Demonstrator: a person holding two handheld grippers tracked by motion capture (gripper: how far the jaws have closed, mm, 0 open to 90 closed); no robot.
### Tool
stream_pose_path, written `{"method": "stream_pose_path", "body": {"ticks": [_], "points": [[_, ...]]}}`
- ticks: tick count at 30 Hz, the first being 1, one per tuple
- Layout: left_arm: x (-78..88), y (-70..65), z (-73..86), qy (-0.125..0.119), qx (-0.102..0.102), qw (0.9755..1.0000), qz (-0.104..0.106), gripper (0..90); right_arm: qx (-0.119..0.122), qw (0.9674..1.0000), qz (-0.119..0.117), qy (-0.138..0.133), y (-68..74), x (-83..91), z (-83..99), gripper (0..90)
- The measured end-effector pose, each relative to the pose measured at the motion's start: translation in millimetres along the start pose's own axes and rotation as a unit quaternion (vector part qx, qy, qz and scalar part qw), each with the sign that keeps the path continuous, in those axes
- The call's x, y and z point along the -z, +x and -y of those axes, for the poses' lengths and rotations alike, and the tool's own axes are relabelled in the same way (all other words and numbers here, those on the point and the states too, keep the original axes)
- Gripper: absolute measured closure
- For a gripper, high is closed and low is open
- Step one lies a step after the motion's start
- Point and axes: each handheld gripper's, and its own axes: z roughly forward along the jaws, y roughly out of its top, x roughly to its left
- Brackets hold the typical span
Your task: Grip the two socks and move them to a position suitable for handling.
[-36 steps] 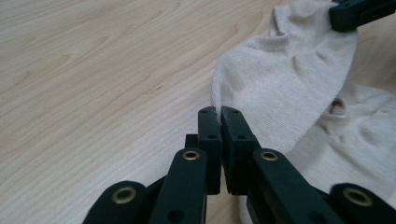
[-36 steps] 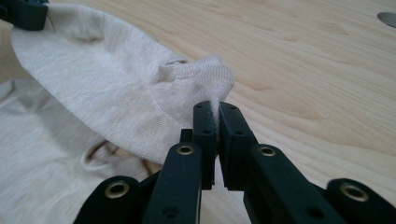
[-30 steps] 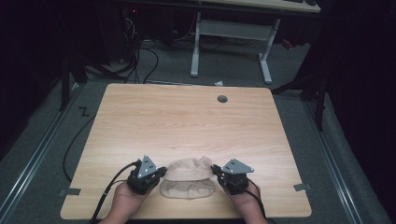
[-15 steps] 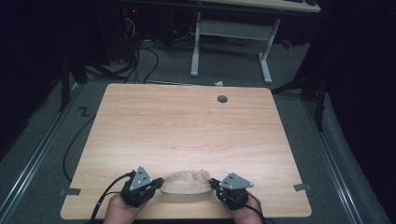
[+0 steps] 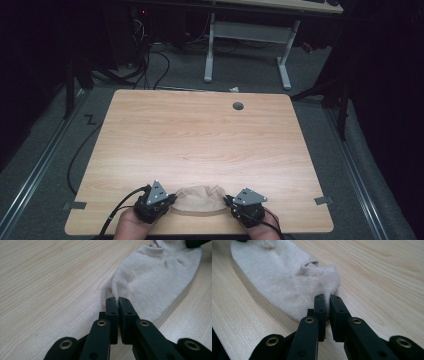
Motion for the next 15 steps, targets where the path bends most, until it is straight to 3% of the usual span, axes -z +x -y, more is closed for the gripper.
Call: {"method": "stream_pose_path", "body": {"ticks": [15], "points": [[-1.6, 1.4, 0.2, 0.000, 0.004, 1.0000, -0.002, 72.8, -0.005, 1.0000, 0.003, 0.002, -2.0, -3.9, 0.7, 71.9]]}}
